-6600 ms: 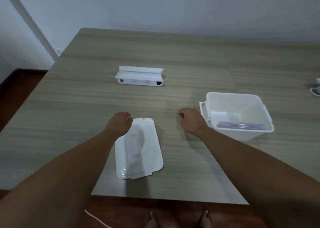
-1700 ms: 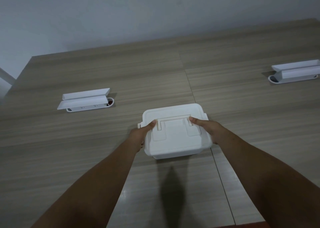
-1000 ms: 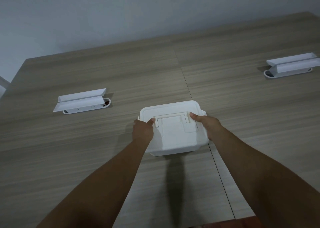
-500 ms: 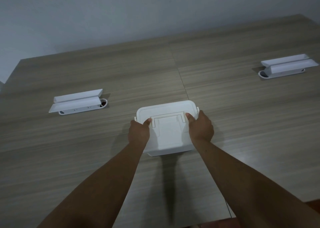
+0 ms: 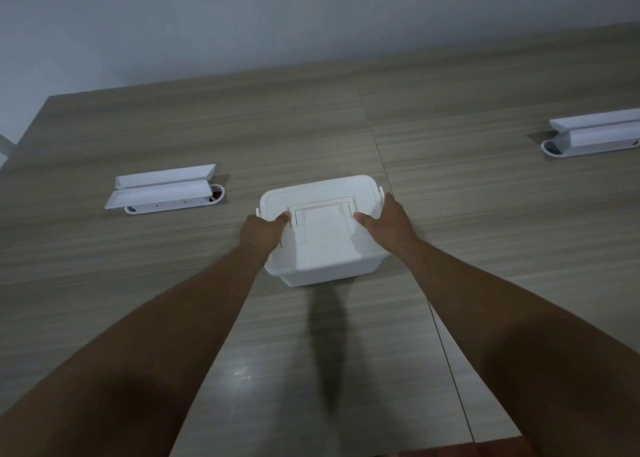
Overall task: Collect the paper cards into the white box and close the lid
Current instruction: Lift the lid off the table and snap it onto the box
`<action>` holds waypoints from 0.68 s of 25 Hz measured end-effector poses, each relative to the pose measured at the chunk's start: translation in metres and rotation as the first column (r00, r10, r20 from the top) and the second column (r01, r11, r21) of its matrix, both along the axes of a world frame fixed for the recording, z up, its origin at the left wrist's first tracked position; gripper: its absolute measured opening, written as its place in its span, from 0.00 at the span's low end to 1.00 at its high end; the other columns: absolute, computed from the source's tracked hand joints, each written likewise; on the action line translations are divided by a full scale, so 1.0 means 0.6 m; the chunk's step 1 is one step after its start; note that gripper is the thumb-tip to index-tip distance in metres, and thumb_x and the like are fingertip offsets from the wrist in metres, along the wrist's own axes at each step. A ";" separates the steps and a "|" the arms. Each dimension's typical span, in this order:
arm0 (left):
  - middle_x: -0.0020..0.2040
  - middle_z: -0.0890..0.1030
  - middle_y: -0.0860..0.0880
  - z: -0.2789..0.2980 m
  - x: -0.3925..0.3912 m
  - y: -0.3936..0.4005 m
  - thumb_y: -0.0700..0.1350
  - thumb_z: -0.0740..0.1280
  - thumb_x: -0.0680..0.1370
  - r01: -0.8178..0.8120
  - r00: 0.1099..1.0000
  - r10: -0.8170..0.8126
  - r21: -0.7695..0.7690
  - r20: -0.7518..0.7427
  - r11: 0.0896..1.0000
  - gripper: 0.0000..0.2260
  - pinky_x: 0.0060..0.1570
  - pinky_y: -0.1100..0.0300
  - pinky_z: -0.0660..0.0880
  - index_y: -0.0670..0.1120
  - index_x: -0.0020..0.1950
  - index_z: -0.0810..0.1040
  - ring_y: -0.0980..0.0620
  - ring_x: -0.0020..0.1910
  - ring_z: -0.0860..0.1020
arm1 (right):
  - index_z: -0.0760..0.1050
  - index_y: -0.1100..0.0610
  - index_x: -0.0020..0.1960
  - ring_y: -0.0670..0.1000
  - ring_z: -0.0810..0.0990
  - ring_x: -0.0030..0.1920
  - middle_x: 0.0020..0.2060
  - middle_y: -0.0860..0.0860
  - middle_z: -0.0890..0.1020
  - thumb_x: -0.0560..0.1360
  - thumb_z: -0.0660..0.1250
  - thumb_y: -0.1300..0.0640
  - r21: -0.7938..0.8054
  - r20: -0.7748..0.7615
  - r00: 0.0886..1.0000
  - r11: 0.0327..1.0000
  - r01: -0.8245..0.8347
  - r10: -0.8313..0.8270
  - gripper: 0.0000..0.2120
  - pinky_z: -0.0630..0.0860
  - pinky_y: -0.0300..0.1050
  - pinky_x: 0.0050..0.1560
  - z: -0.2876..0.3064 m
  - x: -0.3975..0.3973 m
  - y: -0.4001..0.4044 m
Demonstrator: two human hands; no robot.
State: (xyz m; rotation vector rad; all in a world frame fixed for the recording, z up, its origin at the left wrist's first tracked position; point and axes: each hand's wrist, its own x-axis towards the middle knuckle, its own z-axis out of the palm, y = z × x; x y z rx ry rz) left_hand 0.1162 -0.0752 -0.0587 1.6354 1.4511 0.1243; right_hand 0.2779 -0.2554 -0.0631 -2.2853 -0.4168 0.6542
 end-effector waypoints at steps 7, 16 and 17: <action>0.70 0.73 0.41 0.007 0.035 0.055 0.58 0.72 0.72 0.076 0.997 -0.074 -0.048 0.036 0.996 0.38 0.65 0.46 0.72 0.41 0.75 0.63 0.40 0.67 0.74 | 0.48 0.55 0.79 0.61 0.65 0.73 0.76 0.58 0.60 0.72 0.69 0.42 -0.005 -0.034 0.998 0.999 0.044 -0.044 0.45 0.64 0.54 0.70 -0.017 0.025 0.050; 0.71 0.72 0.41 -0.001 0.043 0.060 0.58 0.71 0.72 0.040 0.999 -0.038 -0.072 0.020 0.997 0.38 0.65 0.46 0.71 0.41 0.75 0.61 0.39 0.68 0.72 | 0.47 0.51 0.79 0.61 0.64 0.74 0.77 0.58 0.59 0.72 0.69 0.42 -0.012 -0.047 0.997 0.998 0.055 -0.056 0.45 0.64 0.55 0.72 -0.017 0.029 0.055; 0.71 0.71 0.41 -0.002 0.044 0.061 0.58 0.71 0.72 0.041 0.999 -0.040 -0.070 0.014 0.997 0.38 0.65 0.46 0.71 0.41 0.75 0.61 0.39 0.68 0.72 | 0.47 0.51 0.79 0.61 0.64 0.74 0.77 0.58 0.59 0.72 0.69 0.42 -0.015 -0.050 0.997 0.998 0.054 -0.055 0.45 0.64 0.56 0.72 -0.017 0.030 0.055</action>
